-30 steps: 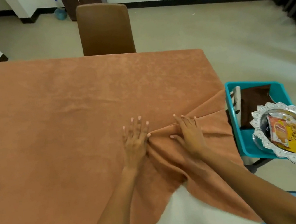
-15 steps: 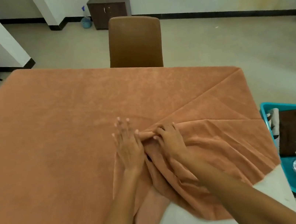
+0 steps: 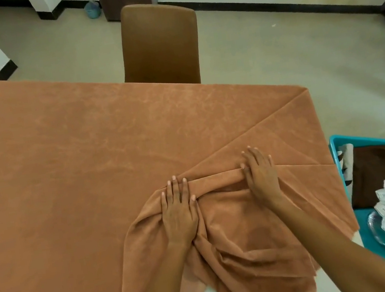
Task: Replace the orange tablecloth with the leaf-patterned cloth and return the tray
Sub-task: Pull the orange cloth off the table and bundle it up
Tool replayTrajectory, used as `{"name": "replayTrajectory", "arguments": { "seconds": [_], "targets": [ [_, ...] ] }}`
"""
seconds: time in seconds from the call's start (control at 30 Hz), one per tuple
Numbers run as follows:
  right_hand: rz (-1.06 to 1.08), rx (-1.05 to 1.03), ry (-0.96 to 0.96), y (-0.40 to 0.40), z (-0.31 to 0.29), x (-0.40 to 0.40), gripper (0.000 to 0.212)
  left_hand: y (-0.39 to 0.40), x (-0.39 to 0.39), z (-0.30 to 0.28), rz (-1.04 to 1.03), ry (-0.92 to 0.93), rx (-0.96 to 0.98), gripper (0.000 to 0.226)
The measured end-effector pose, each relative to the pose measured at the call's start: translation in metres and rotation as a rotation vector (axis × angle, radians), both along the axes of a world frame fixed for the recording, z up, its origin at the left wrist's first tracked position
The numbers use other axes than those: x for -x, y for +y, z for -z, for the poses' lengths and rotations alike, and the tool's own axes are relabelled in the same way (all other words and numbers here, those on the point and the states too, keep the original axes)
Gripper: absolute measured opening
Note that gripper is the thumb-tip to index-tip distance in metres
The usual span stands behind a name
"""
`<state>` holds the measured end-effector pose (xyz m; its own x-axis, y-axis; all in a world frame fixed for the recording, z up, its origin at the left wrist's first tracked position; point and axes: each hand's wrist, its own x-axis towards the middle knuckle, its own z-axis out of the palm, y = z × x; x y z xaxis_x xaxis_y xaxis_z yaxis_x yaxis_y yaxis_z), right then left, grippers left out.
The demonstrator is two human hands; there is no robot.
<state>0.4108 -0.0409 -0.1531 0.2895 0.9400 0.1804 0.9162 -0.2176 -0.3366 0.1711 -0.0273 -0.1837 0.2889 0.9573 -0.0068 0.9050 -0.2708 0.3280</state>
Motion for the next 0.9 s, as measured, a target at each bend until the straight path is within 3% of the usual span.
{"name": "replayTrajectory", "arguments": {
  "seconds": [0.37, 0.47, 0.57, 0.8, 0.9],
  "targets": [
    [-0.06, 0.244, -0.105, 0.075, 0.015, -0.078, 0.091, 0.012, -0.001, -0.001, 0.016, -0.033, 0.021, 0.059],
    [-0.028, 0.233, -0.079, 0.085, 0.023, -0.084, 0.079, 0.013, -0.002, -0.001, 0.009, -0.04, 0.027, 0.058],
    [-0.007, 0.05, 0.058, 0.091, 0.033, -0.079, 0.049, 0.014, -0.002, 0.001, 0.0, -0.049, 0.03, 0.056],
    [0.194, -0.163, 0.265, 0.095, 0.028, -0.053, 0.019, 0.015, -0.001, 0.002, -0.007, -0.082, 0.012, 0.056],
    [0.228, -0.199, 0.327, 0.081, 0.016, -0.012, 0.032, 0.015, -0.003, 0.0, -0.024, -0.122, -0.008, 0.058]
  ]
}}
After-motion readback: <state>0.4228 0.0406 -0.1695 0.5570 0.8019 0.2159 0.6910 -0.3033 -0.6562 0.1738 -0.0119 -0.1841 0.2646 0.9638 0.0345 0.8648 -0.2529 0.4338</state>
